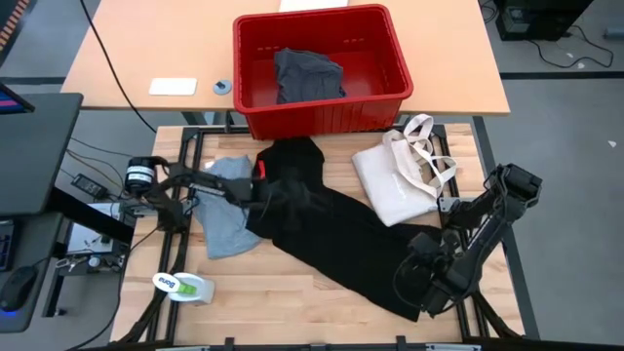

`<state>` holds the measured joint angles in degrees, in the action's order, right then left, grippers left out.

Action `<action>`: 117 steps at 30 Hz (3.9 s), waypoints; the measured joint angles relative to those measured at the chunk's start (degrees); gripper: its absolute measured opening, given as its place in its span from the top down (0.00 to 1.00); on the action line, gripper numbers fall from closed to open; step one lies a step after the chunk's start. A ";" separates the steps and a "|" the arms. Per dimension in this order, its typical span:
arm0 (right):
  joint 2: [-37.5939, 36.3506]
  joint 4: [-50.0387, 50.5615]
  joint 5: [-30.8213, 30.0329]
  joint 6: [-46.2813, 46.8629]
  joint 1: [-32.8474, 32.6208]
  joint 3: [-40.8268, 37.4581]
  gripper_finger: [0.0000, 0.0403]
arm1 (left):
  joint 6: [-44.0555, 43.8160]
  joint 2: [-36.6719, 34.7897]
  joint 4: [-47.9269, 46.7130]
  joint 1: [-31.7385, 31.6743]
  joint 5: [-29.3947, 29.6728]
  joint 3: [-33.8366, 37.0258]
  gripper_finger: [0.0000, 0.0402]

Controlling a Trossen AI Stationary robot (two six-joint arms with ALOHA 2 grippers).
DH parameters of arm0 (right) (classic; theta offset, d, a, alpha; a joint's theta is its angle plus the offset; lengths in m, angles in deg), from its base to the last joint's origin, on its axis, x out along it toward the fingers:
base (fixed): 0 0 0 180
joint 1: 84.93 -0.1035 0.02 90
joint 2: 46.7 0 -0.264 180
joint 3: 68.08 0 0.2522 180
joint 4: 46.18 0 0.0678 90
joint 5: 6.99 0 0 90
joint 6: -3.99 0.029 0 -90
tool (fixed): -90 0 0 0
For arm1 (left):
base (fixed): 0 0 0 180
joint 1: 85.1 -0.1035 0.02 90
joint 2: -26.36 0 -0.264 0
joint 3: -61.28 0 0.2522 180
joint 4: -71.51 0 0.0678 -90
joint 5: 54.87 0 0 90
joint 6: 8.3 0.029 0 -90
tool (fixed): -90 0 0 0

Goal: Fold Laundry from Bin
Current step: Fold the black shirt

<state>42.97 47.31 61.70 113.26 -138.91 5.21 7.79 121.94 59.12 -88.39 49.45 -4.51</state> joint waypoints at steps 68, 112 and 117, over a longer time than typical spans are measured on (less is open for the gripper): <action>-13.00 -10.68 -13.94 -2.04 -2.97 -10.19 0.75 | 7.31 48.12 -23.76 23.78 -11.63 -64.70 0.93; 12.46 -45.96 -9.45 -22.35 7.36 -7.51 0.78 | 6.16 46.30 -19.75 35.19 -11.96 -64.30 0.47; 12.44 -46.60 -10.45 -22.81 8.30 -7.59 0.78 | 6.19 47.23 -18.21 34.43 -11.57 -64.54 0.48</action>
<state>55.40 0.71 51.26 90.45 -130.61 -2.38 13.98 169.17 40.91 -53.95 37.88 -69.05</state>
